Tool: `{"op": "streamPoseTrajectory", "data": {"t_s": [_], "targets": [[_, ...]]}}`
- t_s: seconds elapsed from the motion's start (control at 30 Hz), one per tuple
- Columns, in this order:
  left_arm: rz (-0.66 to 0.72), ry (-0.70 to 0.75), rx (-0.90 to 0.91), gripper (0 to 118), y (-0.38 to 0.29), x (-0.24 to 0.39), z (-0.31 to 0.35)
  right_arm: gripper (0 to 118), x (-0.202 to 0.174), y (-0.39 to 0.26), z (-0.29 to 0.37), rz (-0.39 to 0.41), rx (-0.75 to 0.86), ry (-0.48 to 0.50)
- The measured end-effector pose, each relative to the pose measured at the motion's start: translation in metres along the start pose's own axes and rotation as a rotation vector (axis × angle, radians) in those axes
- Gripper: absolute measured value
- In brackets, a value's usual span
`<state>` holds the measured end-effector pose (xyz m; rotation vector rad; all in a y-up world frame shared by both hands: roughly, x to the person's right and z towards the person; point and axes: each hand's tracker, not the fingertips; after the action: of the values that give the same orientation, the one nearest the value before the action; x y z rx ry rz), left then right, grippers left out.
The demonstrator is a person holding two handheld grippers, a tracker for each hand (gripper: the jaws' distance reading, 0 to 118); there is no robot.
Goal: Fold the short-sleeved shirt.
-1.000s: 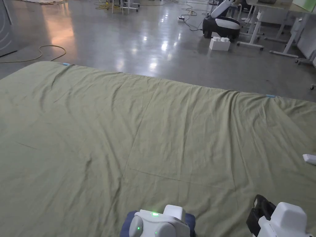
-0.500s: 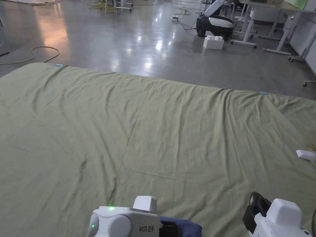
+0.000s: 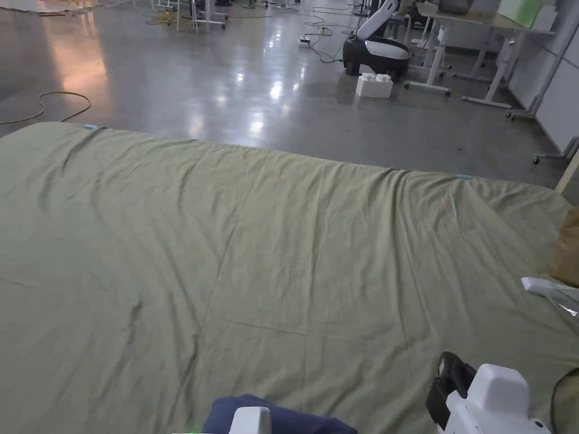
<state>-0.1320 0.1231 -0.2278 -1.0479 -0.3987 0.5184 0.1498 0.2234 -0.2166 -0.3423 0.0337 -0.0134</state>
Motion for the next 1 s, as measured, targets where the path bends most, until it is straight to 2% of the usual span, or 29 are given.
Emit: {"op": "streamPoseTrajectory", "data": {"t_s": [0.1,0.23,0.4,0.57,0.63,0.7,0.83,1.0], "targets": [[-0.032,-0.040,0.001,8,0.009,0.005,0.018,0,0.000,0.004,0.001,0.004,0.010,0.000],[-0.133,-0.090,0.133,8,0.028,0.015,0.059,0,-0.005,0.015,0.001,0.014,0.056,-0.007],[-0.330,0.114,0.444,8,0.050,0.031,0.109,0,-0.019,0.031,-0.002,0.046,0.125,-0.014],[-0.460,0.355,0.605,8,0.065,0.035,0.130,0,-0.033,0.045,-0.006,0.068,0.176,-0.008],[-0.439,0.377,0.682,8,0.070,0.030,0.139,0,-0.038,0.049,-0.007,0.078,0.200,-0.014],[-0.434,0.429,0.787,8,0.069,0.027,0.147,0,-0.043,0.056,-0.006,0.131,0.257,-0.028],[-0.495,0.584,0.983,8,0.062,0.023,0.157,0,-0.043,0.061,-0.005,0.115,0.282,-0.051],[-0.460,0.647,1.000,8,0.067,0.012,0.168,0,-0.040,0.065,-0.004,0.113,0.308,-0.069]]}}
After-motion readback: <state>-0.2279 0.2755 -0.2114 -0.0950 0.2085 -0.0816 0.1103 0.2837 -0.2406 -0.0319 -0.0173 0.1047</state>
